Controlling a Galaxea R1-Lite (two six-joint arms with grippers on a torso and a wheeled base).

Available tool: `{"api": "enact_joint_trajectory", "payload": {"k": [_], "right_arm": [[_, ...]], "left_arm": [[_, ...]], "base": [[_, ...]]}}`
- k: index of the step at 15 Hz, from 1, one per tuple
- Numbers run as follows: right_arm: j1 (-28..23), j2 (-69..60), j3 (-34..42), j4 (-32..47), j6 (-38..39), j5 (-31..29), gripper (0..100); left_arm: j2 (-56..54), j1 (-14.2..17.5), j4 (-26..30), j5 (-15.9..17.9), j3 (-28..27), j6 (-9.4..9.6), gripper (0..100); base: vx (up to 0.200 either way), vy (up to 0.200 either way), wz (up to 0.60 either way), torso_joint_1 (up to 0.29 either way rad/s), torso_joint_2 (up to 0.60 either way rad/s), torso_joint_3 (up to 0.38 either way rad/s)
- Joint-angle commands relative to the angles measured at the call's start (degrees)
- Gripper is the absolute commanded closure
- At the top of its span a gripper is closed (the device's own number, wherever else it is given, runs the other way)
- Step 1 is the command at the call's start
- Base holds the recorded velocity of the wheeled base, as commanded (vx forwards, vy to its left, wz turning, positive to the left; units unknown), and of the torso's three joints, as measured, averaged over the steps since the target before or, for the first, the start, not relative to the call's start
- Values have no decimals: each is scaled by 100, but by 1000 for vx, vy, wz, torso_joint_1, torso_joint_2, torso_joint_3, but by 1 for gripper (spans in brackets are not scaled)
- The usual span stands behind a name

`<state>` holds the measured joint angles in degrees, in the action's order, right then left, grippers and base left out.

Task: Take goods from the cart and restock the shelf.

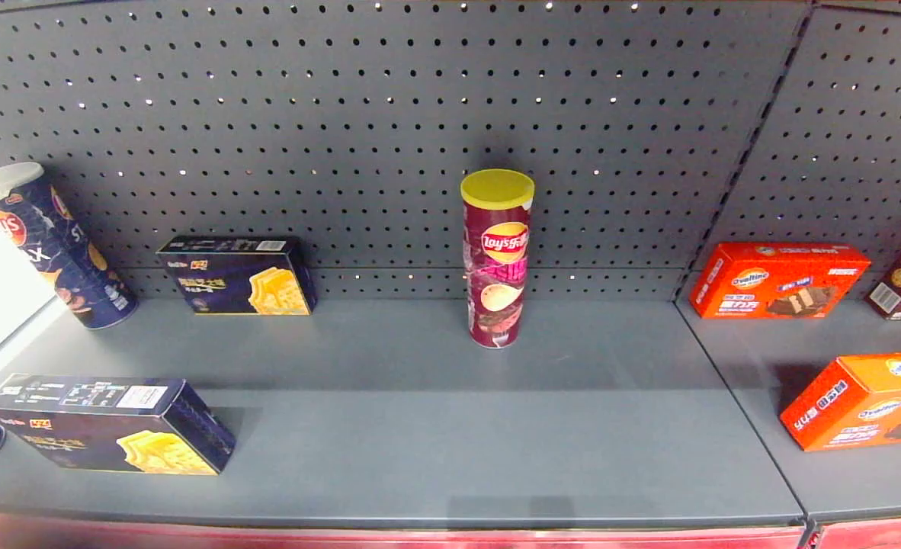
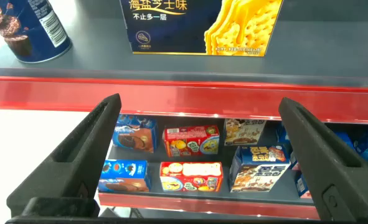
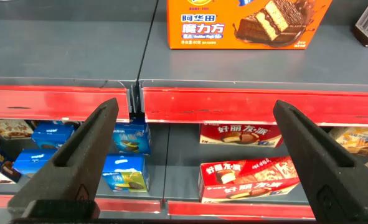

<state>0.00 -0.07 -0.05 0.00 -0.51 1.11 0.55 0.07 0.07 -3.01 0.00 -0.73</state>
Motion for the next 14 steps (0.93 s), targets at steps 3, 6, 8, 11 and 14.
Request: {"api": "enact_joint_trajectory", "payload": {"k": [3,6,8,11,14], "right_arm": [[0,7,5,0,-2,3,0],[0,7,5,-9,-10,3,0],[0,7,-4,0,-10,3,0],[0,7,-4,-9,-19,12,0],[0,7,5,-9,-10,3,0]], "left_arm": [[-2,1,1,11,0,-15,0],[15,-16,37,292,-26,38,0],[-2,-7,19,257,-18,20,0],[-2,1,19,204,-18,12,0],[-2,1,19,222,-18,20,0]], "base": [[0,0,0,0,0,0],[0,0,0,0,0,0],[0,0,0,0,0,0],[0,0,200,2,1,-1],[0,0,600,1,-1,2]]}}
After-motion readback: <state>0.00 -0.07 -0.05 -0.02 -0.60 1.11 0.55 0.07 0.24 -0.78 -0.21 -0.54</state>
